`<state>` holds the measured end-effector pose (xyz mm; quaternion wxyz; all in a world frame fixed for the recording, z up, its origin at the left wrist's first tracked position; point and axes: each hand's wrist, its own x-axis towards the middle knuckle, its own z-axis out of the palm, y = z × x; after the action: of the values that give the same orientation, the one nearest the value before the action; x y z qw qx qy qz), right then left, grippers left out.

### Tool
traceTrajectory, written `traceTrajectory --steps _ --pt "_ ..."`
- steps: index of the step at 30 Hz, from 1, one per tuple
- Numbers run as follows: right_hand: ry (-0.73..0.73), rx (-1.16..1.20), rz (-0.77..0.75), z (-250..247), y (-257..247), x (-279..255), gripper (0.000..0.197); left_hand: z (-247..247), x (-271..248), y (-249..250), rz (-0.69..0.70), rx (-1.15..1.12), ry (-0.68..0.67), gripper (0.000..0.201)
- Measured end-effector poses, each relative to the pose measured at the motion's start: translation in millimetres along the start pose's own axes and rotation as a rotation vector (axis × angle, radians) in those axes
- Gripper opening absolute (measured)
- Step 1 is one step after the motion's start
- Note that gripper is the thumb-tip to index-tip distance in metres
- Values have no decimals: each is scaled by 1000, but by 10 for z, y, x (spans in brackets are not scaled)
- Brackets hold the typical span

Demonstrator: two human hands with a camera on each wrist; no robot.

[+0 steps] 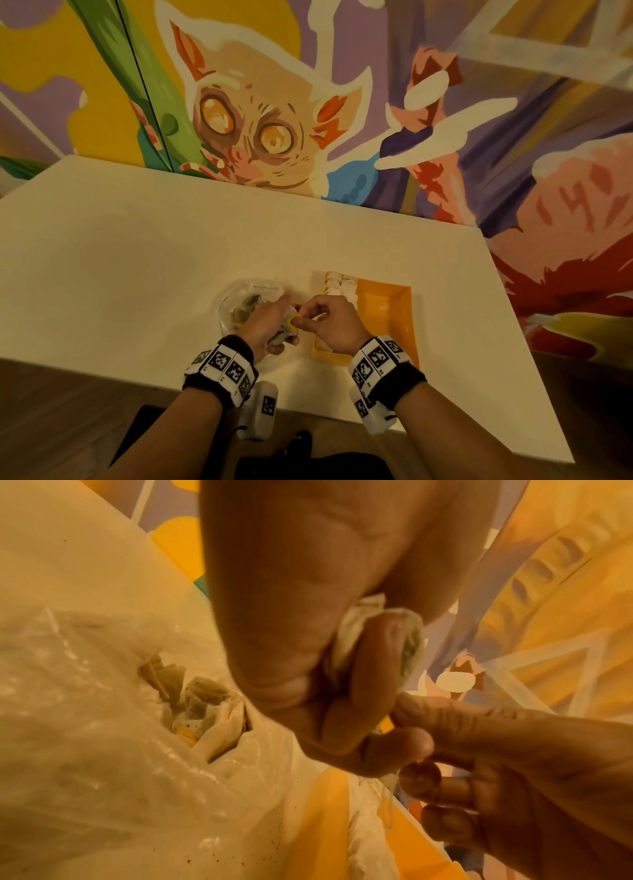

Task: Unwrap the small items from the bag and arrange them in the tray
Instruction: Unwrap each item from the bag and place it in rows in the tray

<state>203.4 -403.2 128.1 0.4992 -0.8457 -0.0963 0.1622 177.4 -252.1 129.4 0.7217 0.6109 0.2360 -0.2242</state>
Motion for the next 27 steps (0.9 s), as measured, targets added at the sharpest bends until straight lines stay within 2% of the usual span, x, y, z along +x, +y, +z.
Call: traceTrajectory --steps 4,10,15,17,20,24,27 --pt "11 82 -11 -35 -33 -15 8 -13 8 -35 36 4 13 44" --pt "58 368 143 -55 -69 -28 5 -30 -16 -37 111 -55 12 35" --pt "85 449 190 -82 -78 -8 6 -26 -92 -48 223 36 -41 17" --pt "84 469 194 -77 -76 -17 7 -32 -73 -61 241 59 -24 24" --pt "97 486 171 -88 -83 -43 6 -33 -63 -63 238 71 18 38" --pt "119 369 53 -92 -79 -53 3 -52 -74 -43 223 25 31 28" --pt "55 250 -41 -87 -95 -83 7 -69 -66 -20 221 -25 55 26"
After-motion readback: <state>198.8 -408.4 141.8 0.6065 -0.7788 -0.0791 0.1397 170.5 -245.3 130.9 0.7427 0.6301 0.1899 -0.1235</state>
